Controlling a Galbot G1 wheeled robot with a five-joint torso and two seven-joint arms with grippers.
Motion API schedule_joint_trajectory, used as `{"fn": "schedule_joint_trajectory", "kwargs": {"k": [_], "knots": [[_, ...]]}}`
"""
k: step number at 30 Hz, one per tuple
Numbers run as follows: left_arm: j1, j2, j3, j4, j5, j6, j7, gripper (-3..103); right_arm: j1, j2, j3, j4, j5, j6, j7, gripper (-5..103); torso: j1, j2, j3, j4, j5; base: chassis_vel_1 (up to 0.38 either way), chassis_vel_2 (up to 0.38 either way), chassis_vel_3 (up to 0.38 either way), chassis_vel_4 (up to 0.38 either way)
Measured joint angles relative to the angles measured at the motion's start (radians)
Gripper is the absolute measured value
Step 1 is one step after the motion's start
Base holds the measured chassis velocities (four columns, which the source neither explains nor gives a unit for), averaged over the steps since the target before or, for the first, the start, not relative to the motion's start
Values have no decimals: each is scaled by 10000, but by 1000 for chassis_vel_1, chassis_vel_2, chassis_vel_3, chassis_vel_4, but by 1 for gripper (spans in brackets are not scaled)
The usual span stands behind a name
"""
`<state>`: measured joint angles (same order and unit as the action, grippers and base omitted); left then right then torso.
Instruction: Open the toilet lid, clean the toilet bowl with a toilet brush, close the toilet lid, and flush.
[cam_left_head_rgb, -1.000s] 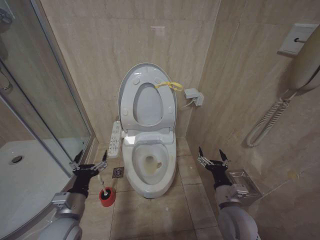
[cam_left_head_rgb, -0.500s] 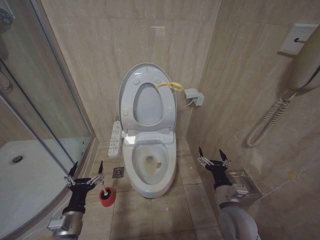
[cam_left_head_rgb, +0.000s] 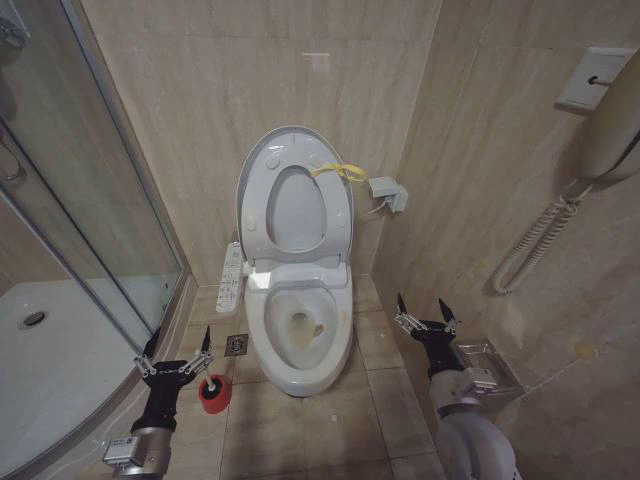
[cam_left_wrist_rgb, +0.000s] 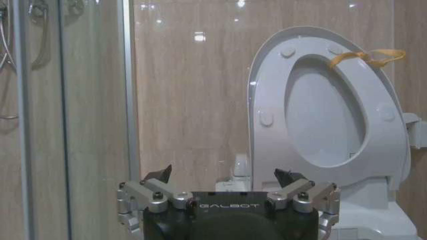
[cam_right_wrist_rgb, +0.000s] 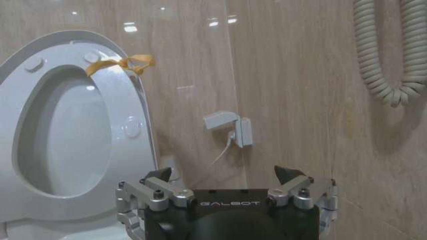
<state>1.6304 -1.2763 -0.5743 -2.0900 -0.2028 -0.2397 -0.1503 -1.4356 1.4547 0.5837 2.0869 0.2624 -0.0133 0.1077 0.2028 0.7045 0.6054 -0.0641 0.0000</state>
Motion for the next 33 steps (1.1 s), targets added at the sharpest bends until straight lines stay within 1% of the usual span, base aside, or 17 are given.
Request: {"fn": "schedule_joint_trajectory", "kwargs": {"k": [6, 11, 15, 17, 27, 32, 33], "knots": [[-86, -32, 94, 46, 41, 9, 15, 100, -1, 0, 0, 0, 0, 0, 0, 100, -2, 1, -1, -1, 1, -49, 59, 40, -51], [-174, -32, 111, 88, 42, 42, 22, 100, 1, 0, -1, 0, 0, 0, -2, 100, 5, -1, 2, 3, 1, -130, 146, 150, -147], [-203, -30, 119, 126, 42, 46, 25, 100, 3, 0, 0, 0, 0, 0, -1, 100, 13, -3, 5, 0, 1, -112, 92, 101, -106], [-204, -26, 121, 165, 39, 36, 29, 100, 3, 0, 0, 0, 0, 0, -1, 100, 10, -3, 4, 3, 1, 0, 0, 0, 0], [-204, -19, 144, 267, 30, 14, 37, 100, -3, 0, 0, 0, 0, 0, 0, 100, -5, 2, -2, 0, 1, 0, 0, 0, 0], [-206, -20, 145, 387, 30, -41, 1, 100, 1, 0, 0, 0, 0, 0, -2, 100, 2, 0, 1, 2, 1, -76, 83, 77, -72], [-185, -30, 158, 456, 51, -115, -76, 100, 2, 0, 0, 0, 0, 0, -1, 100, 5, -1, 1, -3, 0, -89, 87, 91, -95]]}}
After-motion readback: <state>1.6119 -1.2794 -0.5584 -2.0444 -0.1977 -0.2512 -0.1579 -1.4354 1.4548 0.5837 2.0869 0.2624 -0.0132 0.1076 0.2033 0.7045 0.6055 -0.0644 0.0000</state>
